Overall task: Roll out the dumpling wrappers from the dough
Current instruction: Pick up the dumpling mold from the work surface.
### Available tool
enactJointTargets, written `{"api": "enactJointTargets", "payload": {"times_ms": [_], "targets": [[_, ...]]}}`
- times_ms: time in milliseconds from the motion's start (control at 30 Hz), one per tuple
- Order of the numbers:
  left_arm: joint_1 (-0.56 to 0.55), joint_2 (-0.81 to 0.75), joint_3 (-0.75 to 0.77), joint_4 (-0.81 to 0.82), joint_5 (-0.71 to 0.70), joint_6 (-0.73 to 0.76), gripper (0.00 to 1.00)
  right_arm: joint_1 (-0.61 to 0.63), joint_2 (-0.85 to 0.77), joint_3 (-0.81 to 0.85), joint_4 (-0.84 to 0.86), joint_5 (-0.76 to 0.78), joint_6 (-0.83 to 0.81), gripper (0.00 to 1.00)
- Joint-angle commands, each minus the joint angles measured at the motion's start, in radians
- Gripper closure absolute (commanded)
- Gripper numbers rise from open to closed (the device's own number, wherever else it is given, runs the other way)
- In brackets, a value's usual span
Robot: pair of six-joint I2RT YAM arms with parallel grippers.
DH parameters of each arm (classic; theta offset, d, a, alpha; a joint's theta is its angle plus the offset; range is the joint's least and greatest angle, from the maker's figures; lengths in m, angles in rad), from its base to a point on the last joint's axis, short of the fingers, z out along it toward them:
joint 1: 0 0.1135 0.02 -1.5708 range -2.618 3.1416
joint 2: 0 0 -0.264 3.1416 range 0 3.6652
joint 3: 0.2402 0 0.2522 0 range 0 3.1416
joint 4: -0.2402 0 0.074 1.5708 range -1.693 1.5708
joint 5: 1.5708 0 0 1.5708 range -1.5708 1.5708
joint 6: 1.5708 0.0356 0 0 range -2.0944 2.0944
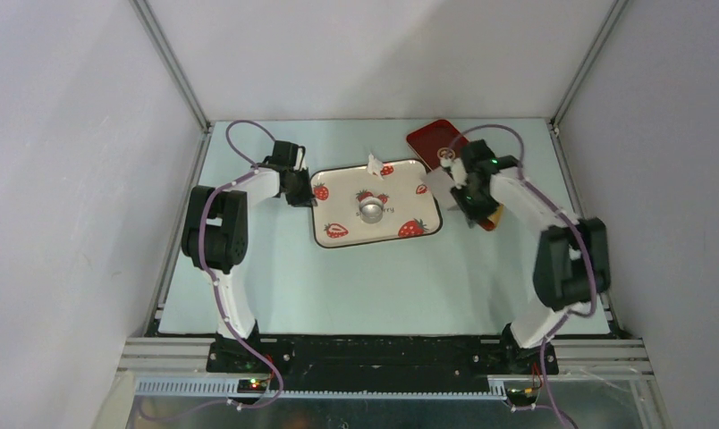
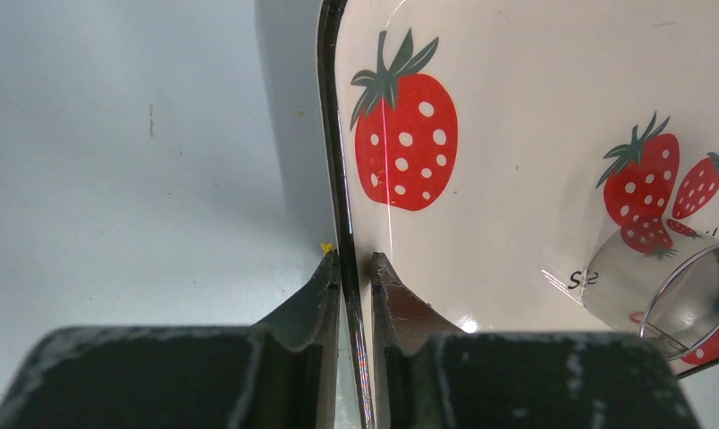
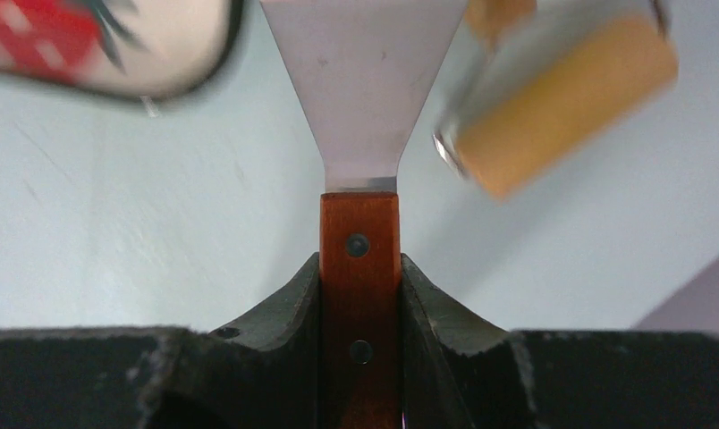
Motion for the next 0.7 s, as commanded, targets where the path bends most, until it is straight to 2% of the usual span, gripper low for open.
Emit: {"api": "enactJointTargets", "payload": {"times_ms": [0, 167, 333, 467, 667], "targets": [[0.005, 0.004, -0.02, -0.044, -0.018, 0.015, 0.83, -0.091, -0.304, -0.17, -0.066, -0.095, -0.246, 1.0], [0.004, 0.004, -0.02, -0.045, -0.021, 0.015, 0.83, -0.248, -0.496, -0.288, -0.19, -0.217, -0.481, 1.0], [0.001, 0.003, -0.021, -0.044, -0.026, 0.015, 0.83, -0.35, -0.593, -0.415, -0.232, -0.184, -0.646, 1.0], [0.001, 0.001, -0.022, -0.044, -0.028, 0.017, 0.83, -0.401, -0.614, -0.533, -0.204, -0.172, -0.713, 1.0], [0.001, 0.0, -0.024, -0.045, -0.033, 0.019, 0.82, -0.429, -0.635, -0.579, -0.184, -0.183, -0.735, 1.0]]}}
